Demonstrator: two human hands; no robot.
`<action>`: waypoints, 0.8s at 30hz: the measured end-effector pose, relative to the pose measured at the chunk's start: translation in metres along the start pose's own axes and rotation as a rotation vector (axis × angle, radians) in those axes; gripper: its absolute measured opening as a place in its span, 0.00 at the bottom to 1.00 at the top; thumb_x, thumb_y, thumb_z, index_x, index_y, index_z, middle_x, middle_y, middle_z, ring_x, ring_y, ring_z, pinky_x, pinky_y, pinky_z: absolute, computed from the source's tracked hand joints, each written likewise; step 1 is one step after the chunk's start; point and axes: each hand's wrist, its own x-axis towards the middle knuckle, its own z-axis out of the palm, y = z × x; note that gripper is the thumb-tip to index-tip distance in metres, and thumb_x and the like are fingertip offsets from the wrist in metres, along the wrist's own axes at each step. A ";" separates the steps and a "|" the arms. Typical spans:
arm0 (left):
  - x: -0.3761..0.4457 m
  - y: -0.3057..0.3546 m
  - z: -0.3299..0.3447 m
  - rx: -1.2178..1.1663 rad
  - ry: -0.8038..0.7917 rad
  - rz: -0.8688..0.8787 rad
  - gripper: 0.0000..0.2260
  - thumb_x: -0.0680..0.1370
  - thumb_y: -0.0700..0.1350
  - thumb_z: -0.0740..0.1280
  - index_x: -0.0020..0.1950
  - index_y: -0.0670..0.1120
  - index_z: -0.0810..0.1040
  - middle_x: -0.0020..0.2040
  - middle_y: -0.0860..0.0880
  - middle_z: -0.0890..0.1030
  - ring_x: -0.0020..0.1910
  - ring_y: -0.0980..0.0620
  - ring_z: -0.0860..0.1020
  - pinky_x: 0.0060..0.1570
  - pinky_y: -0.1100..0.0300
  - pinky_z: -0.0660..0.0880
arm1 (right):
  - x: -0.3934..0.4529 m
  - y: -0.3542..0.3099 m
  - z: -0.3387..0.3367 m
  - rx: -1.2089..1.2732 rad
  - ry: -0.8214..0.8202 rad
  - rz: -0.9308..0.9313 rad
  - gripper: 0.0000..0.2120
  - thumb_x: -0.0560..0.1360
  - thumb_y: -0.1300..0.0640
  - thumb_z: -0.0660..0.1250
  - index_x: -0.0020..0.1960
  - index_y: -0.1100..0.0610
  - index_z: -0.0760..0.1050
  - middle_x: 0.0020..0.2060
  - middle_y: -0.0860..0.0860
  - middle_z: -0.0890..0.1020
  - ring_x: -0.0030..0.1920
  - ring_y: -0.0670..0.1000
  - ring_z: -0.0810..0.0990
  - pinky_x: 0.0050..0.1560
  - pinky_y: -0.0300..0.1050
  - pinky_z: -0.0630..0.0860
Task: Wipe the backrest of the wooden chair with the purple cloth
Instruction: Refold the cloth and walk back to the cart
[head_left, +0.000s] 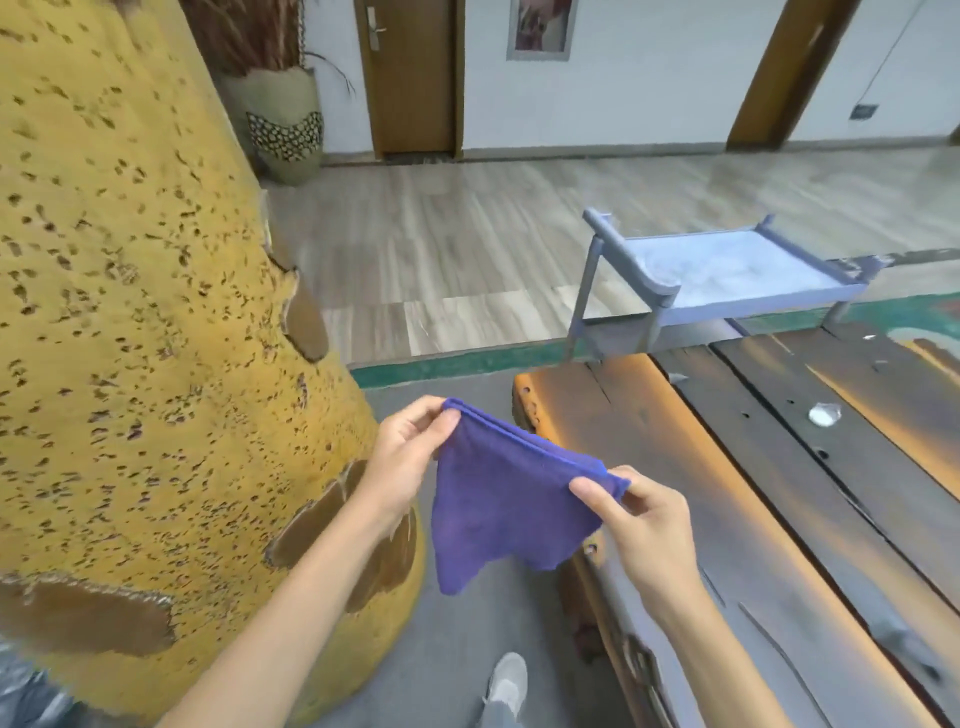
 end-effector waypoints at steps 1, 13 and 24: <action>0.031 -0.002 0.007 -0.028 -0.005 -0.016 0.06 0.80 0.41 0.66 0.47 0.44 0.82 0.43 0.48 0.82 0.41 0.54 0.78 0.43 0.60 0.74 | 0.028 0.004 -0.001 0.019 0.018 0.005 0.10 0.72 0.57 0.77 0.36 0.61 0.81 0.34 0.58 0.80 0.33 0.46 0.75 0.36 0.34 0.71; 0.264 -0.012 0.051 0.049 -0.375 -0.143 0.21 0.69 0.52 0.77 0.46 0.46 0.67 0.39 0.53 0.69 0.38 0.58 0.69 0.37 0.65 0.68 | 0.254 0.026 -0.002 0.074 0.144 0.015 0.25 0.63 0.45 0.81 0.29 0.51 0.64 0.27 0.45 0.69 0.31 0.44 0.68 0.31 0.34 0.65; 0.548 -0.055 0.057 0.186 -0.454 -0.158 0.13 0.64 0.48 0.82 0.42 0.46 0.84 0.40 0.50 0.85 0.39 0.57 0.82 0.43 0.69 0.76 | 0.455 0.062 -0.004 0.099 0.214 0.098 0.10 0.77 0.48 0.73 0.48 0.55 0.83 0.44 0.53 0.87 0.44 0.47 0.82 0.44 0.37 0.78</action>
